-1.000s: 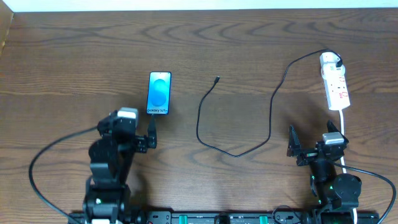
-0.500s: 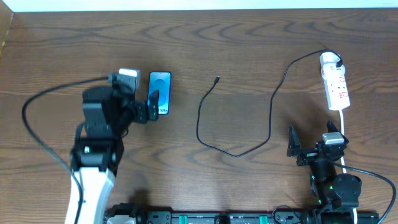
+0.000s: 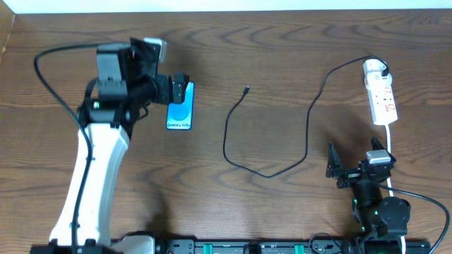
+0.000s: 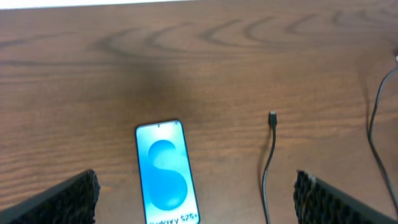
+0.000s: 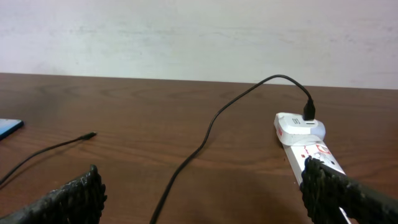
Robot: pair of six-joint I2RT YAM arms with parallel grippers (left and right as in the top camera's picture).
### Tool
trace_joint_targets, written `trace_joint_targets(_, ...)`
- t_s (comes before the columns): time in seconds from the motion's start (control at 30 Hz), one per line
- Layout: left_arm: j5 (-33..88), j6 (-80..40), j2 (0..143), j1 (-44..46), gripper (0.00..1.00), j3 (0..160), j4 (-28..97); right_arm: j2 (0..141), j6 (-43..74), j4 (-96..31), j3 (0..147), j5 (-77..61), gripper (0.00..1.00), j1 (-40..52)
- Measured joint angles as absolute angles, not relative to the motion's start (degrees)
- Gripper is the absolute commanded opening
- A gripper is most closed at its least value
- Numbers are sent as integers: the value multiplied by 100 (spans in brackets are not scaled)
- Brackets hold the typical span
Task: Plug charger to phone and switch on socket
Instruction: 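Move the left gripper forward over the blue phone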
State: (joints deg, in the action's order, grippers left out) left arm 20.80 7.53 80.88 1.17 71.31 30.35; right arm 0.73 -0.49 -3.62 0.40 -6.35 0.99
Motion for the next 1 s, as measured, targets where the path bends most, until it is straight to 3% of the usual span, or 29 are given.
trace_joint_targets(0.43,2130,751,9769,117,99,9207,4497,73,-49,-362,40,-635,99,99)
trace_joint_targets(1.0,2132,751,10951,117,99,9341,5009,73,-49,-362,40,-635,99,99)
